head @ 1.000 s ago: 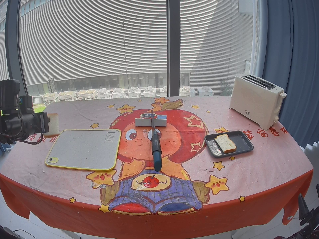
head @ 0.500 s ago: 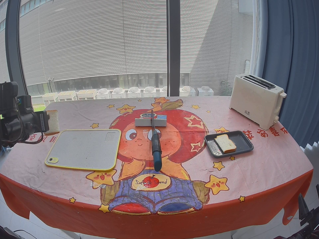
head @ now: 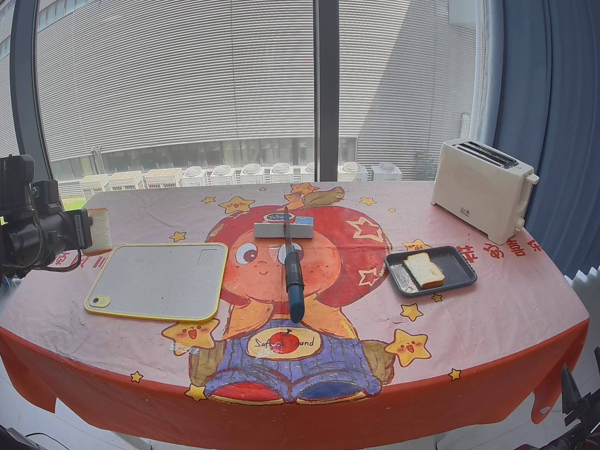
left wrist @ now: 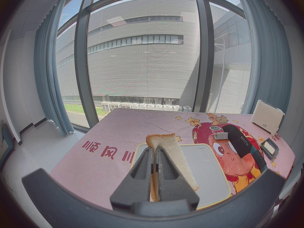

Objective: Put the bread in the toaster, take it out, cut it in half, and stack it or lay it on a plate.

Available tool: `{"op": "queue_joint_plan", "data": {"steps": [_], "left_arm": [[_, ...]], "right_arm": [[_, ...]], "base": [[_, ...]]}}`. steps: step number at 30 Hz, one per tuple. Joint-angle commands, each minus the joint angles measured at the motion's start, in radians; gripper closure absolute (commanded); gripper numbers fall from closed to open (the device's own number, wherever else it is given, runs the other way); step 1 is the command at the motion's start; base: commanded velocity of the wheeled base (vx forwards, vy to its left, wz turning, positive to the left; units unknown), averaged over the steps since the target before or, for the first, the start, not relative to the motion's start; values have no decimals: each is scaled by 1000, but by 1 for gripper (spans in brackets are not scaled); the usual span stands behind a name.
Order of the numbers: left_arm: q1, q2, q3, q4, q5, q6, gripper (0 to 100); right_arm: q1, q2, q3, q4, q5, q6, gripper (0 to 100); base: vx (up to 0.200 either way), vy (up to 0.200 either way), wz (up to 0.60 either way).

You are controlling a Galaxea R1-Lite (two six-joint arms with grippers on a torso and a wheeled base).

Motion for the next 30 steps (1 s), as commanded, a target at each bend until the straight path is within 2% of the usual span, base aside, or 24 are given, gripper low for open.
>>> {"op": "queue_joint_plan", "data": {"steps": [1, 9, 30], "left_arm": [[-1, 0, 1, -2, 6, -2, 100], [-2, 0, 0, -6, 13, -16, 100], [-22, -2, 6, -6, 0, -8, 100]], "right_arm": [[0, 0, 16, 0, 0, 0, 0], [0, 0, 16, 0, 0, 0, 0], [0, 2, 16, 0, 0, 0, 0]], "base": [[0, -200, 0], [0, -200, 0], [0, -200, 0]]}}
